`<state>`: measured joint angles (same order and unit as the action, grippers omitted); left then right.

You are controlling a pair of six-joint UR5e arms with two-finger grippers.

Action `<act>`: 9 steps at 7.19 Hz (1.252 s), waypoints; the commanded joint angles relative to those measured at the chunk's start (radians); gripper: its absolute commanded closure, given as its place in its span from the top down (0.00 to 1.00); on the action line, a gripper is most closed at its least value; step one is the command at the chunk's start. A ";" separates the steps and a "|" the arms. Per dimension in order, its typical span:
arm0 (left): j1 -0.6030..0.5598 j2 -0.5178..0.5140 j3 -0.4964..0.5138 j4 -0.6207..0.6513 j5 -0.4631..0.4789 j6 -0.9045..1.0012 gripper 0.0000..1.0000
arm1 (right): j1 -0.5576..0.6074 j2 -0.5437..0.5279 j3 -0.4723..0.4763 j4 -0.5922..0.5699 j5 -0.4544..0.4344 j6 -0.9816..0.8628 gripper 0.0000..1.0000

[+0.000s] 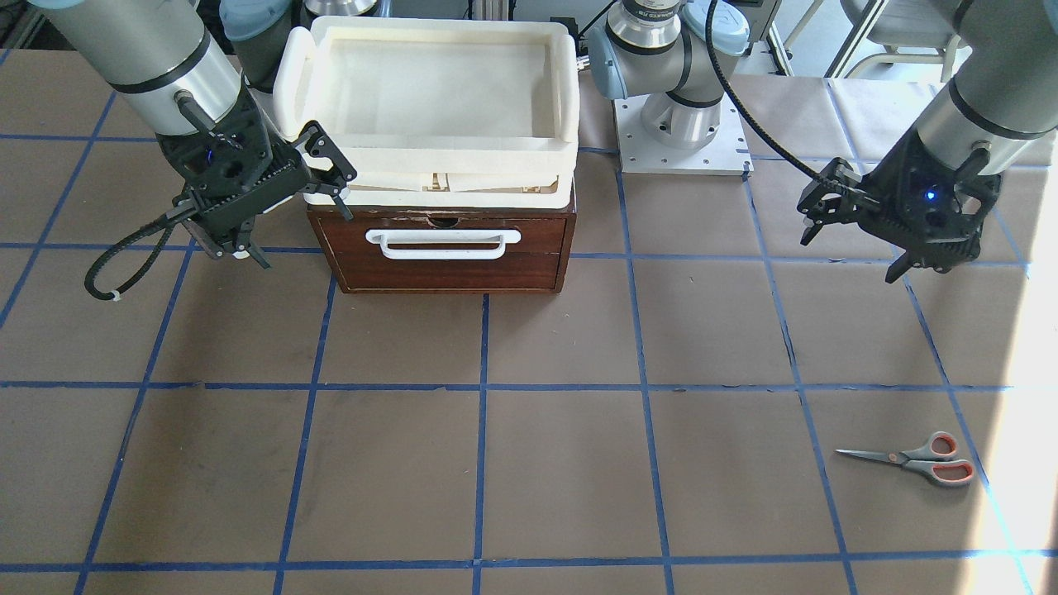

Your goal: Place scissors in drawer with both arms

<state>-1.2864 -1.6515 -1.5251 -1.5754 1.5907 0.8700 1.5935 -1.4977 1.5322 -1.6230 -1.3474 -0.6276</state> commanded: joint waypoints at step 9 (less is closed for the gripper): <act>0.239 -0.387 -0.004 0.511 0.028 1.022 1.00 | 0.184 0.330 -0.182 0.172 -0.061 -0.778 0.96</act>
<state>-1.0510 -1.9772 -1.5290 -1.1701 1.6287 1.8352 1.7523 -1.1853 1.3536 -1.4530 -1.4070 -1.3971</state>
